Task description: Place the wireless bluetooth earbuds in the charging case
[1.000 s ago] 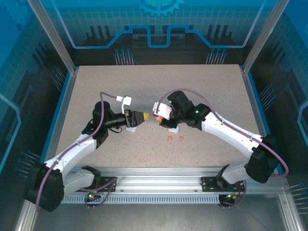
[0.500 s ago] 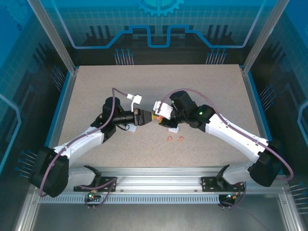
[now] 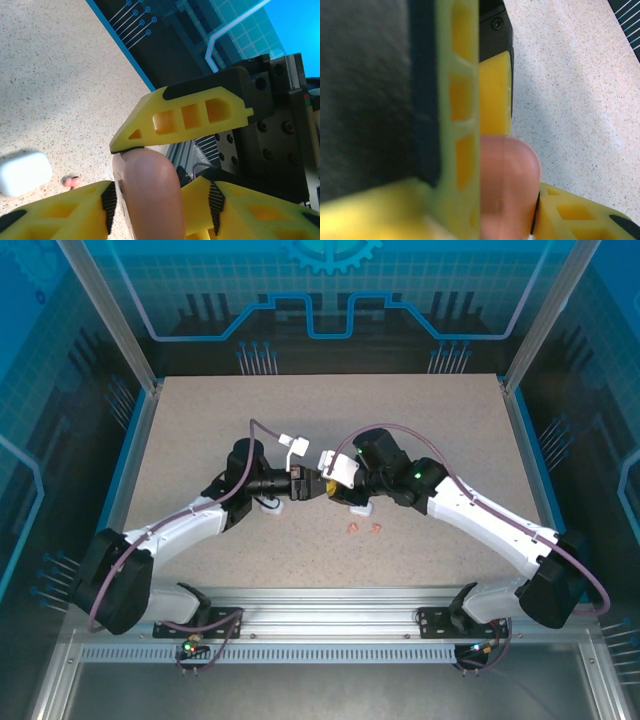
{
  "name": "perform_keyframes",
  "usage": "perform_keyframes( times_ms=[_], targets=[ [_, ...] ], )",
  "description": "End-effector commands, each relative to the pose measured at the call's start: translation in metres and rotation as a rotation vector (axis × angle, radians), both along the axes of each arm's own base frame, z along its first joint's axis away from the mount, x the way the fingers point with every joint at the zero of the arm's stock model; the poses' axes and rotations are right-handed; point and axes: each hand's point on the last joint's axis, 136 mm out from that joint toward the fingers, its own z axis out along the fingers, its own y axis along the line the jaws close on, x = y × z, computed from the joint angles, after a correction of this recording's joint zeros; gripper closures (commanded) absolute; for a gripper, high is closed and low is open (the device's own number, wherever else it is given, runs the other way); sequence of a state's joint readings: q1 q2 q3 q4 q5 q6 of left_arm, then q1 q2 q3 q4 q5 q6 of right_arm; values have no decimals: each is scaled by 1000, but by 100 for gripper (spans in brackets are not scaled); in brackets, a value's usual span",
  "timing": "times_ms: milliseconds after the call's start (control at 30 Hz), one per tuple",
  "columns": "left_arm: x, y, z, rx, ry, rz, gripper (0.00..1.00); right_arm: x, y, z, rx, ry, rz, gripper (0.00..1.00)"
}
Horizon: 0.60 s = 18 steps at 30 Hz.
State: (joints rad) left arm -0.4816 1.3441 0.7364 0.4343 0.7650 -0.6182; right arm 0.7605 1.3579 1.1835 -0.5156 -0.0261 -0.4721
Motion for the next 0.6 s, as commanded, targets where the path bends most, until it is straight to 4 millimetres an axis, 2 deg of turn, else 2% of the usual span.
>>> perform_keyframes(
  times_ms=[0, 133, 400, 567],
  targets=[
    [-5, -8, 6, 16, -35, -53, 52, 5, 4, 12, 17, -19, -15, 58],
    [-8, -11, 1, 48, -31, -72, 59, 8, 2, 10, 2, -16, -28, 59],
    [-10, -11, 3, 52, -42, -77, 83, 12, -2, 7, -10, -4, -48, 57],
    [-10, -8, 11, 51, -90, -63, 94, 8, -9, 13, 25, 37, -55, 44]
  ],
)
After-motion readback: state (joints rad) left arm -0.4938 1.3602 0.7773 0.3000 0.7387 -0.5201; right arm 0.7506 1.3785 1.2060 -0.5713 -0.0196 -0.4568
